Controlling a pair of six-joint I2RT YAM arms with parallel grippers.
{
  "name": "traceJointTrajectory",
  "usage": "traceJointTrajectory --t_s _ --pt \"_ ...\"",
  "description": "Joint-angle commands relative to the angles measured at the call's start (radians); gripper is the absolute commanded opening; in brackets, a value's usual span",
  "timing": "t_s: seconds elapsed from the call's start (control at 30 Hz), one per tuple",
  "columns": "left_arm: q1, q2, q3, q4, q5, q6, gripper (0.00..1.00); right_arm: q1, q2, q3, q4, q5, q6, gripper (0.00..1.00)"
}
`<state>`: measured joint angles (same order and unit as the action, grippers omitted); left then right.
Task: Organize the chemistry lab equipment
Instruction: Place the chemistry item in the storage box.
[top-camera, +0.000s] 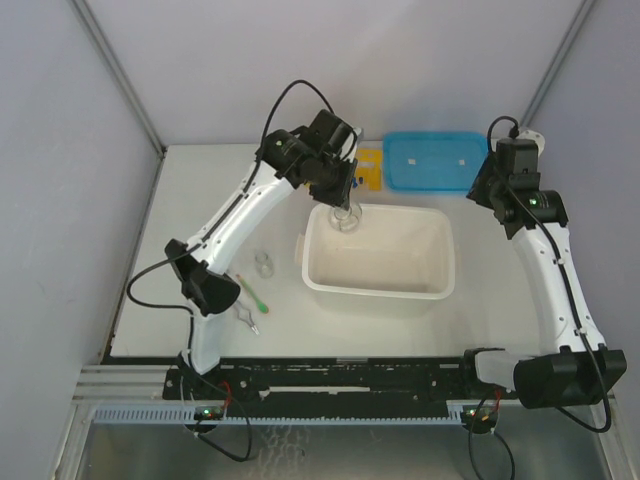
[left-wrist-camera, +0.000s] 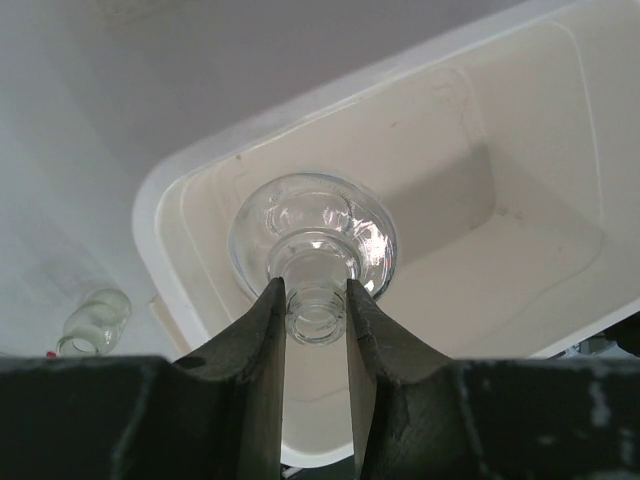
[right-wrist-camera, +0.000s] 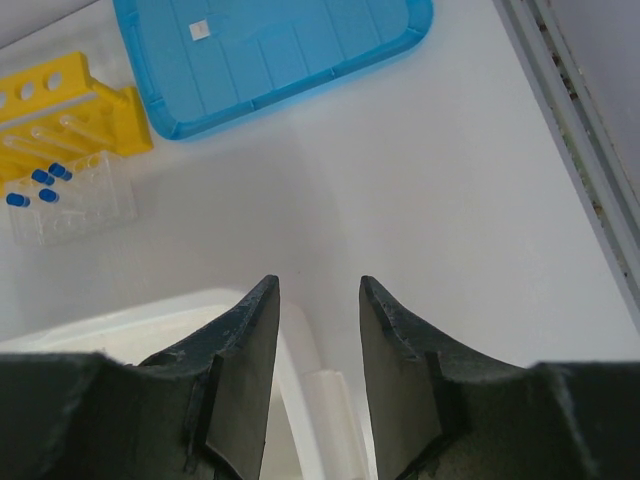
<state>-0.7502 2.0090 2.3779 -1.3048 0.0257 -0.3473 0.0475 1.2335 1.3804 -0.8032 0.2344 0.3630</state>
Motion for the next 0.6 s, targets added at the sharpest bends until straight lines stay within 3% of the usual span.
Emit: traceJointTrajectory --t_s 0.0,0.57 --pt "-0.023 -0.021 -0.040 0.029 -0.025 0.027 0.00 0.000 -0.029 -0.015 0.013 0.019 0.013 0.37" --pt "-0.044 -0.022 -0.380 0.235 -0.027 0.069 0.00 0.000 -0.032 -0.047 0.031 0.026 0.003 0.38"
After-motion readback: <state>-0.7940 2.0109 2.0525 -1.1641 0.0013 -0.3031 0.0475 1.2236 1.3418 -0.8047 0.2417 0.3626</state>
